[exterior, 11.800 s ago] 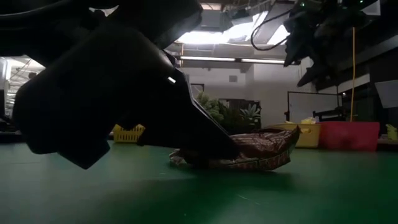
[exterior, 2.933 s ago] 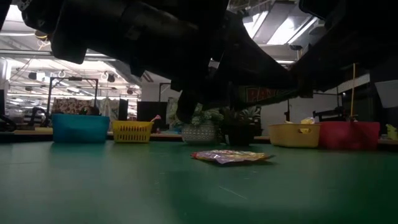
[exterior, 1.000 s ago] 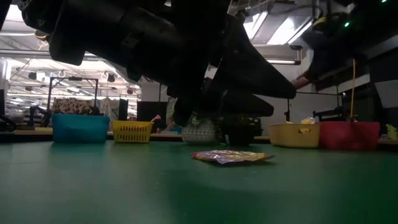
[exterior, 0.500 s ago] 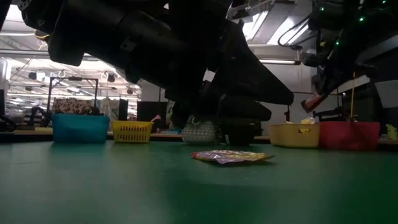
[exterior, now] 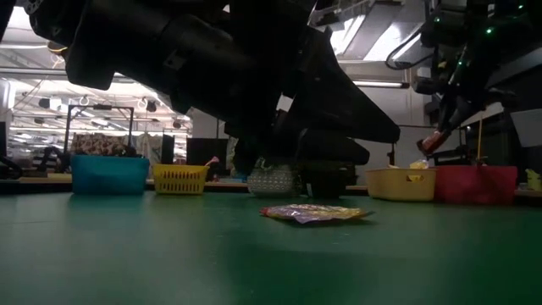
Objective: Sort candy
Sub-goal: Put the brown chocolate into the red bin, then put the yellow candy into the orange bin
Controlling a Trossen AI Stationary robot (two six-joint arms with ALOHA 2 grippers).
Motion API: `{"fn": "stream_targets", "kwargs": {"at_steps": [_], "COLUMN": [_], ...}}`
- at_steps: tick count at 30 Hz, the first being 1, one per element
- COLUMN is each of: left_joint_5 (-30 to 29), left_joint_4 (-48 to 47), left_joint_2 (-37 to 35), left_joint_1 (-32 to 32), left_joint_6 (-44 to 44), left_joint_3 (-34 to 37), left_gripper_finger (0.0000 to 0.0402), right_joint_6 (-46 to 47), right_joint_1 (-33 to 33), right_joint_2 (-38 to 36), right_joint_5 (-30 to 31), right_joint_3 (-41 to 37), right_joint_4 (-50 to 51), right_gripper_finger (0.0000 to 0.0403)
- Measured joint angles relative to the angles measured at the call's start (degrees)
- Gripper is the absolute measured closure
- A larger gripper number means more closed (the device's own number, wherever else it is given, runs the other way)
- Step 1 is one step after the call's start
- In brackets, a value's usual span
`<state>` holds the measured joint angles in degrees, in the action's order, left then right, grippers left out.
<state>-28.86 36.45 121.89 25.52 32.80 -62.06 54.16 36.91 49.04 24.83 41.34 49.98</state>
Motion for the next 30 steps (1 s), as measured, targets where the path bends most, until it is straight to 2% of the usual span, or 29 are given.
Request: {"fn": "stream_targets", "kwargs": {"at_steps": [3, 11, 15, 19, 25, 30], "left_joint_5": [0.0, 0.0, -0.2, -1.3, -6.1, -6.5], "left_joint_4": [0.0, 0.0, 0.0, 0.4, 0.4, -1.8], "left_joint_2": [0.0, 0.0, 0.0, 0.0, 0.0, 0.0], "left_joint_1": [0.0, 0.0, 0.0, 0.0, 0.0, 0.4], "left_joint_6": [0.0, -0.6, -6.2, -12.6, -19.6, -21.3], "left_joint_3": [0.0, 0.0, 0.0, 0.0, 0.0, 0.0], "left_gripper_finger": [0.0242, 0.0243, 0.0243, 0.0243, 0.0243, 0.0243], "right_joint_6": [0.0, 0.3, 0.3, 0.3, 0.3, 0.2], "right_joint_1": [0.0, -0.1, -0.1, -0.1, -0.1, -0.1], "right_joint_2": [0.0, 0.0, 0.0, 0.0, 0.0, 0.0], "right_joint_5": [0.0, 0.5, -0.2, -3.9, -12.5, -19.5], "right_joint_3": [0.0, 0.0, 0.0, 0.0, 0.0, -0.1], "right_joint_4": [0.0, 0.0, 0.0, 0.4, 2.4, 3.1], "right_gripper_finger": [0.0333, 0.0230, 0.0196, 0.0182, 0.0180, 0.0180]}}
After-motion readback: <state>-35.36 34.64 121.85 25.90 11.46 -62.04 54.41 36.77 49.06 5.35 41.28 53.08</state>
